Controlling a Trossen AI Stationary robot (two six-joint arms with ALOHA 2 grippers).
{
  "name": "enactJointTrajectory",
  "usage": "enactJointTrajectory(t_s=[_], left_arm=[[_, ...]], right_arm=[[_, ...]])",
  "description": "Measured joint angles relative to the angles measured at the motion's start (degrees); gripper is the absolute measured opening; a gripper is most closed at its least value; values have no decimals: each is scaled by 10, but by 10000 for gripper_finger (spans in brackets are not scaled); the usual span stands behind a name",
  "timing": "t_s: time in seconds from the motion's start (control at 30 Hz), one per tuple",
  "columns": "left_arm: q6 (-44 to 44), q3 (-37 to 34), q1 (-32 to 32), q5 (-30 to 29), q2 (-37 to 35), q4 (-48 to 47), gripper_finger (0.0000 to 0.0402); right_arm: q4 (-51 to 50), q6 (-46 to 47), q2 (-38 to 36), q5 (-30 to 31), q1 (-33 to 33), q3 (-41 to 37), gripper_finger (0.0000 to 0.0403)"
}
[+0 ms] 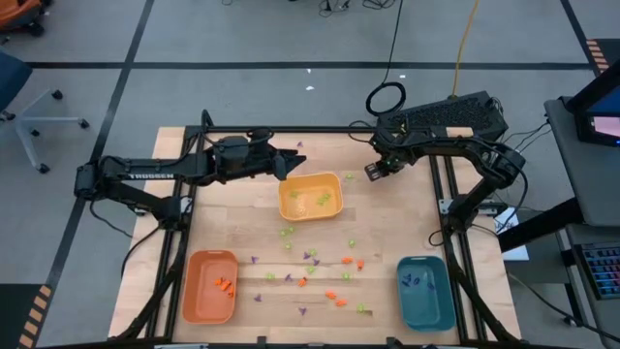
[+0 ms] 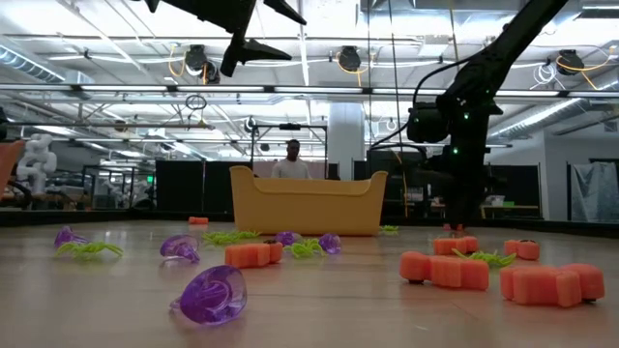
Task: Sort Halloween decoration
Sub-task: Put the orange skeleton toy into the orange bin
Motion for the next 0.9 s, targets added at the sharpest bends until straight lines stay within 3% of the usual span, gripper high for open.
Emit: enactJointTrajectory(t_s=[0.27,0.43,0.63,0.9], left_arm=[[-1,0,-1,-2,0,4,276],[-1,0,-1,-2,0,3,276],[-1,0,-1,-2,0,2,276],[0,0,-1,4,0,2,276]], right_arm=[[3,-5,-1,-17,-4,0,5],[4,-13,-1,-28,-4,0,7],[-9,-15,-11,-101,-3,0,2],[-35,-11,-103,-158,-2,0,1]])
